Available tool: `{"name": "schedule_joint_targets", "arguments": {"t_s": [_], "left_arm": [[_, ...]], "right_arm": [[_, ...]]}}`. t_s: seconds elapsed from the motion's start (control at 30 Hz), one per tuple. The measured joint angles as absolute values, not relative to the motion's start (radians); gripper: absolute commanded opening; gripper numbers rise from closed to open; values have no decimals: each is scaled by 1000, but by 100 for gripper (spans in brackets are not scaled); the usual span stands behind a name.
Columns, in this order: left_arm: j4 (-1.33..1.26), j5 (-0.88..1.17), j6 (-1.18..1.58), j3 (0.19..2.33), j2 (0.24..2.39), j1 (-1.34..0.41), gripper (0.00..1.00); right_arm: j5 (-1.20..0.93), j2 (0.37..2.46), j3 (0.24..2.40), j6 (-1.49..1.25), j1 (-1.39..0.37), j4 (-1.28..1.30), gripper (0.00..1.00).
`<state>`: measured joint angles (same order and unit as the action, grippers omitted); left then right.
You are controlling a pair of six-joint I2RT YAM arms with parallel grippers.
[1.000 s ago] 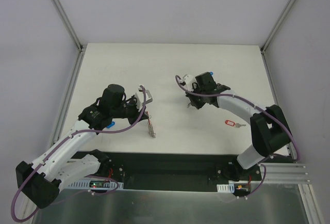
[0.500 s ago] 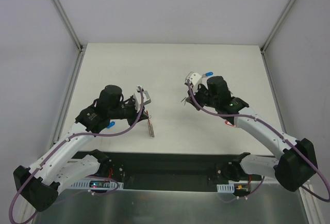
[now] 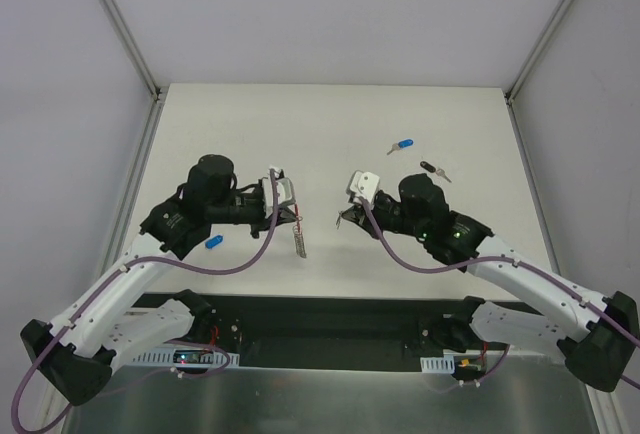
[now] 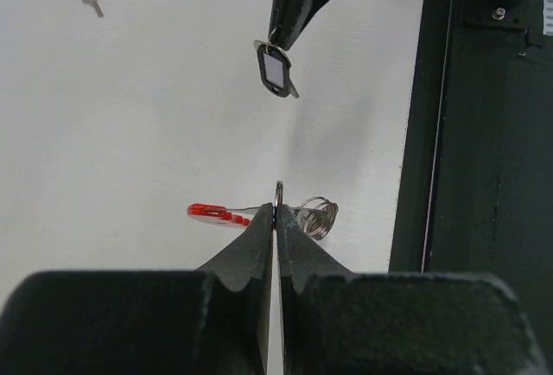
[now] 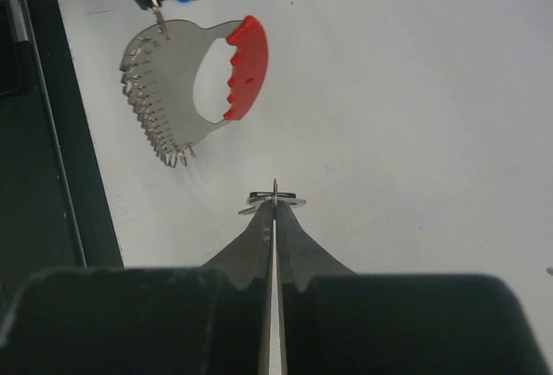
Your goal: Put the keys on the keyring
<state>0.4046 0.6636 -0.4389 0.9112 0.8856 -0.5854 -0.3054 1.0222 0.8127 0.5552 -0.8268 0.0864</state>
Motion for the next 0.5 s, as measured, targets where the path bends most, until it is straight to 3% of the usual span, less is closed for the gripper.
{"name": "schedule_joint_targets", "arguments": {"t_s": [0.5], "left_arm": [[400,710,-641,927,928,-688,0]], "right_arm": [[-189,981,796,631,-1013,58,2]]}}
